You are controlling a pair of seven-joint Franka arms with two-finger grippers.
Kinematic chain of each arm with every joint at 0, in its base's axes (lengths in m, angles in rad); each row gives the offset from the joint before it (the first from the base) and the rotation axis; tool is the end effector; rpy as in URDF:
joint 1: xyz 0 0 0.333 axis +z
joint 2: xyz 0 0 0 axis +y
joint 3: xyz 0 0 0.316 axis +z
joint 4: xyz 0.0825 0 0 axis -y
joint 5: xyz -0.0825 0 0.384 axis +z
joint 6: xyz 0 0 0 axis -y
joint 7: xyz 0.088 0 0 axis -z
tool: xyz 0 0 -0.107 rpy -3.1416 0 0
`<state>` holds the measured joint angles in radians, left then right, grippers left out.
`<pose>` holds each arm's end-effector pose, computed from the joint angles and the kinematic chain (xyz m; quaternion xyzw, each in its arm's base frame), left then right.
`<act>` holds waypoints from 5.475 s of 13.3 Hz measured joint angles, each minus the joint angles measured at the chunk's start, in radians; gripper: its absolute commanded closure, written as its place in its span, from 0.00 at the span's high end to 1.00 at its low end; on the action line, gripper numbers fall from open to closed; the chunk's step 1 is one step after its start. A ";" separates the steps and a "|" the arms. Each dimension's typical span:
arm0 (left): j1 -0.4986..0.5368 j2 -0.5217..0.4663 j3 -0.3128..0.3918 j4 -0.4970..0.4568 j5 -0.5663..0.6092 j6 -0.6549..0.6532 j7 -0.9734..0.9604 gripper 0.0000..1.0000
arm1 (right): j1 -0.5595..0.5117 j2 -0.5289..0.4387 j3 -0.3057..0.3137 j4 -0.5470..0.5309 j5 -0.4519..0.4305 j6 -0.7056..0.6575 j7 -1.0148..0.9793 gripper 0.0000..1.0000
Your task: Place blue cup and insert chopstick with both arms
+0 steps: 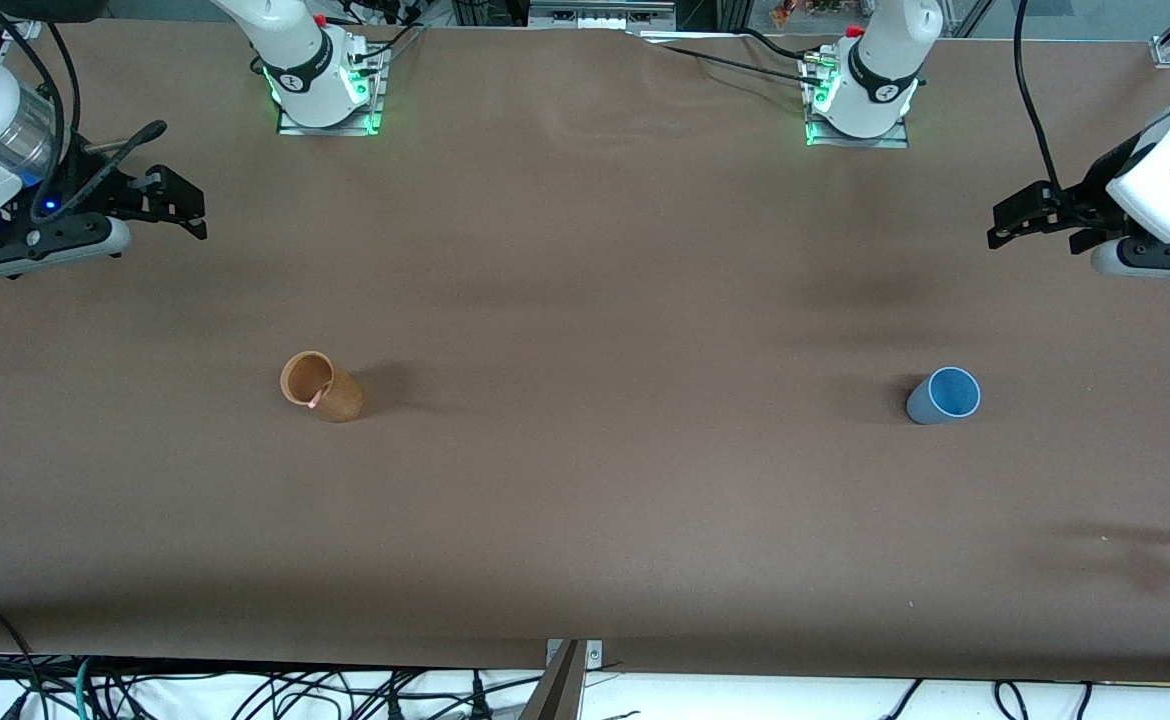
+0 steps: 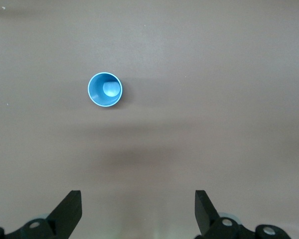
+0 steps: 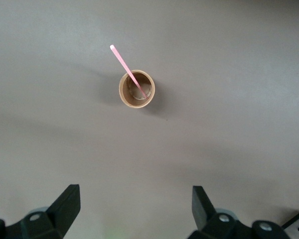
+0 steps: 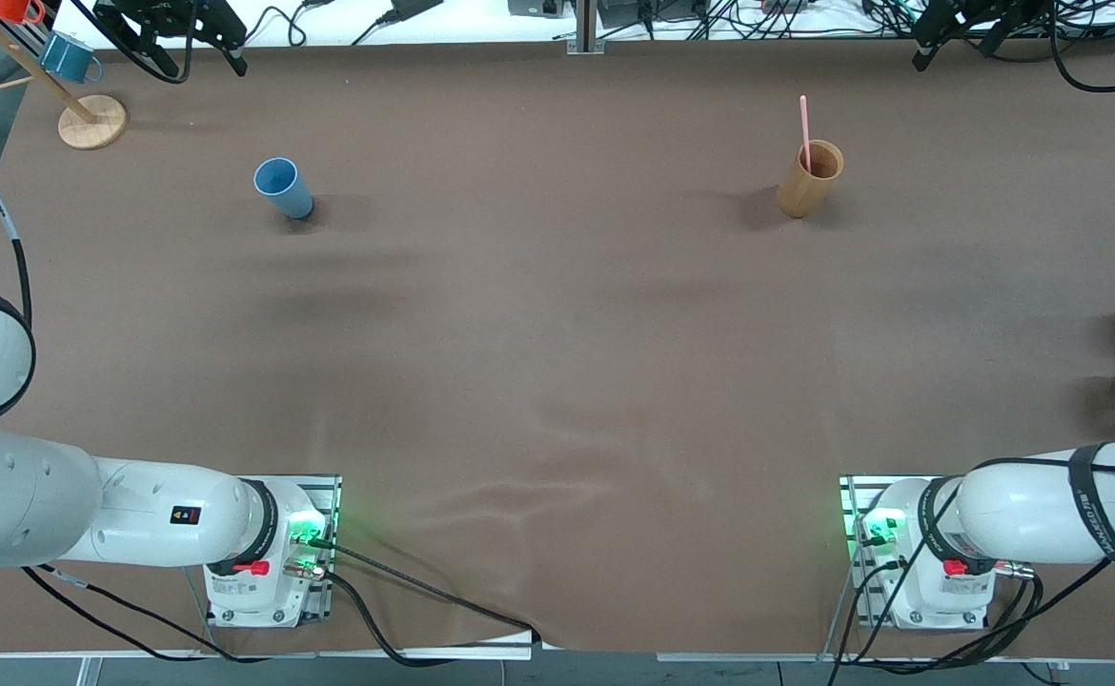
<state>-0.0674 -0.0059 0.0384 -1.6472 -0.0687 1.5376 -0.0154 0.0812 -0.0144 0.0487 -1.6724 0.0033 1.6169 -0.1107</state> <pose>0.5455 -0.0233 0.5894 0.9980 -0.0062 -0.0526 0.0333 0.5465 0.0719 0.5884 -0.9926 -0.1199 0.0206 0.0011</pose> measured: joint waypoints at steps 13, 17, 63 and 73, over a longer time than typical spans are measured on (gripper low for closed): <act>0.000 0.000 0.000 0.000 0.000 0.000 0.000 1.00 | 0.000 0.000 0.000 0.000 0.000 -0.007 0.010 1.00; 0.000 0.000 0.000 0.000 0.000 0.000 0.000 1.00 | 0.000 0.000 0.000 0.000 0.001 -0.007 0.010 1.00; -0.012 0.391 0.012 -0.411 0.064 0.943 0.000 0.99 | 0.077 0.271 0.003 0.027 -0.012 0.185 -0.024 0.99; -0.012 0.392 0.031 -0.466 0.064 1.012 0.002 0.00 | 0.098 0.496 0.002 0.027 -0.033 0.357 -0.024 0.68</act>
<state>-0.0797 0.3857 0.0694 -2.1133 -0.0044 2.5497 -0.0139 0.1790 0.4820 0.0502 -1.6450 -0.0301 1.9742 -0.1344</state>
